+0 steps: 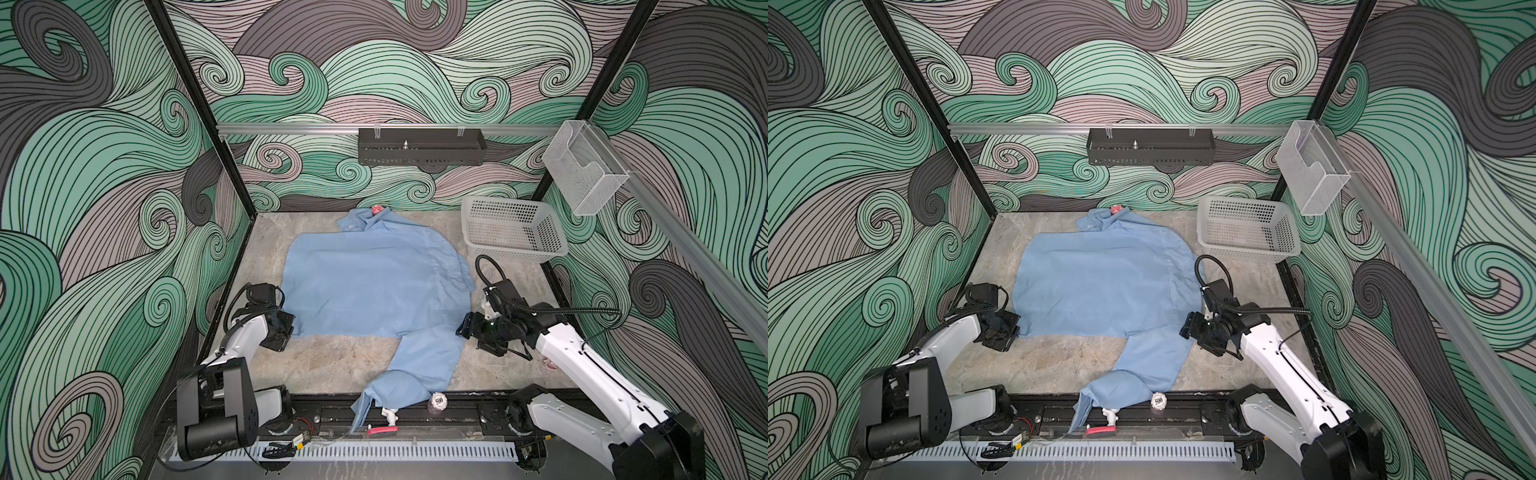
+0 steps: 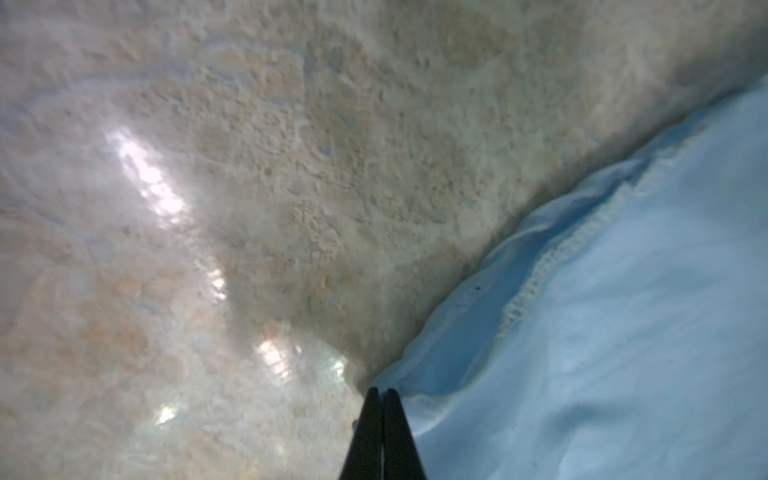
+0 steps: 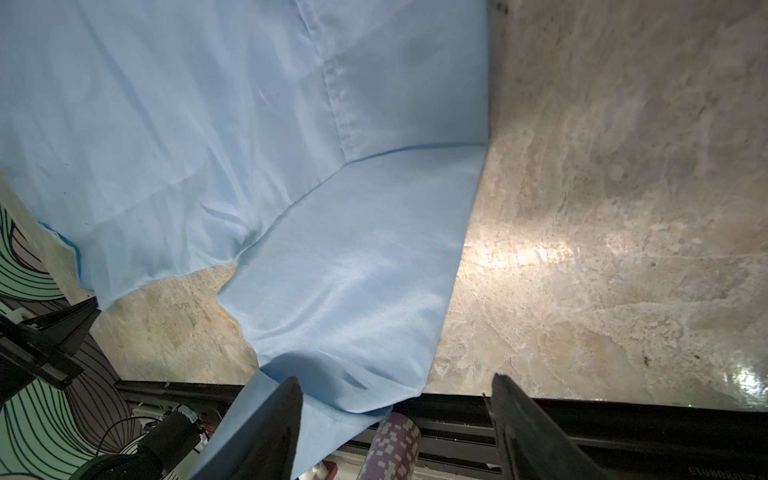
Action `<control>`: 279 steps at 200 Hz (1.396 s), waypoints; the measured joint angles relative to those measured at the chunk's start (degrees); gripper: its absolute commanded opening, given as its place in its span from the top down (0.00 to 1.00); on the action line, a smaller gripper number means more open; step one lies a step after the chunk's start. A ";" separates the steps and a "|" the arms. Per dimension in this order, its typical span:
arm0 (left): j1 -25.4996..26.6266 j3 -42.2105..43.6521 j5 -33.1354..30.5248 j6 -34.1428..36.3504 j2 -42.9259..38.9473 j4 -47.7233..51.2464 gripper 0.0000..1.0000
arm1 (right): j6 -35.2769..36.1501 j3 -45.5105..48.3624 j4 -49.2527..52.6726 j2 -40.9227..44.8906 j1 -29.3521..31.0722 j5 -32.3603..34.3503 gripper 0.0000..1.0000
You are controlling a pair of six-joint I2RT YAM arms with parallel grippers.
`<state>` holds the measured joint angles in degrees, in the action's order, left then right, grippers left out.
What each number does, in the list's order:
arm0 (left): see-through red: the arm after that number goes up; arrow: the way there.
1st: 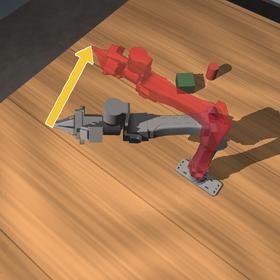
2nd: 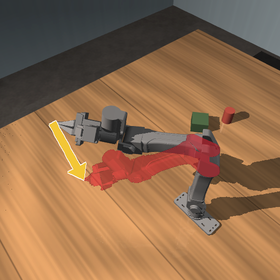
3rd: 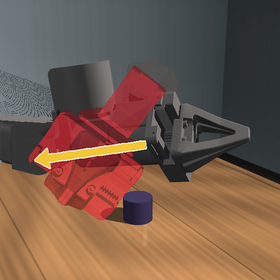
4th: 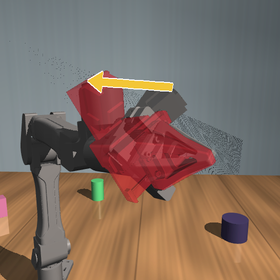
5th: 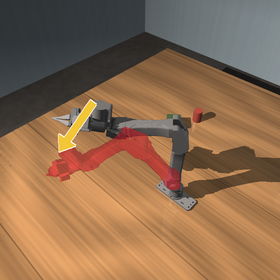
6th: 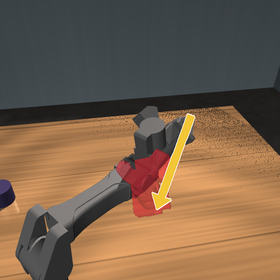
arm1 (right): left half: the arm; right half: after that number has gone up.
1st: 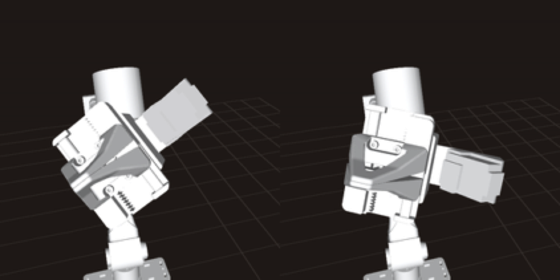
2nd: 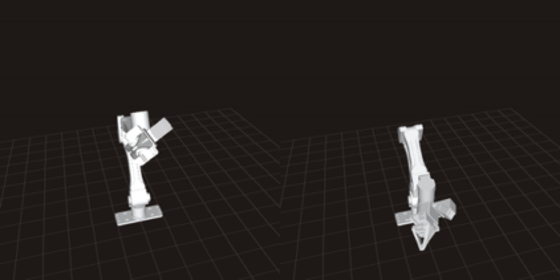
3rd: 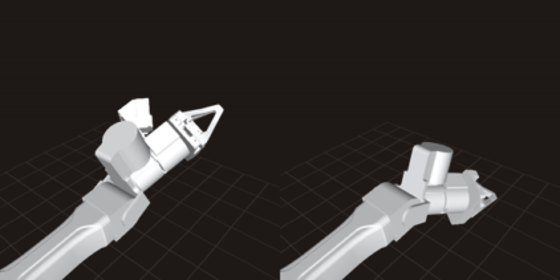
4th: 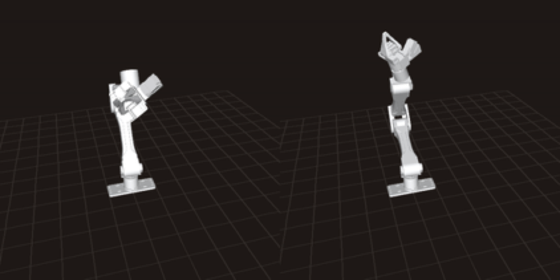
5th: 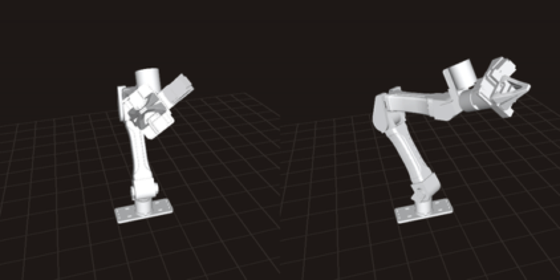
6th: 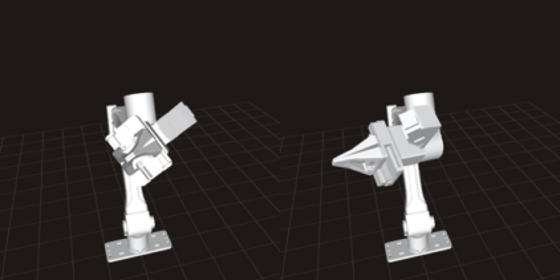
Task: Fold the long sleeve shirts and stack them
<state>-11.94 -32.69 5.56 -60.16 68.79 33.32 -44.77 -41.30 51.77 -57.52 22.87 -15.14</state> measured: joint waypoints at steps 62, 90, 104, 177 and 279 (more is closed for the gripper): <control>-0.02 -1.40 3.98 3.43 -2.58 1.42 1.00 | -10.16 9.44 -1.79 0.35 8.07 -3.04 0.38; -0.04 -1.40 5.33 4.24 -1.70 1.40 1.00 | -16.24 11.06 -6.67 -1.46 15.04 -3.37 0.41; -0.04 -1.38 5.81 4.35 -1.38 1.40 1.00 | -18.91 11.80 -9.22 -2.67 17.64 -3.37 0.42; -1.03 -1.40 7.15 5.46 -1.42 1.42 1.00 | -26.69 13.97 -20.00 -9.66 21.59 -4.52 0.56; -2.29 -5.75 7.45 8.20 -3.80 4.52 1.00 | -22.32 4.26 -13.03 -3.72 21.90 1.01 1.00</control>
<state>-14.24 -38.44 13.02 -51.96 64.99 37.85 -67.09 -37.04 38.74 -61.23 44.77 -14.13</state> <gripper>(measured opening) 0.047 0.046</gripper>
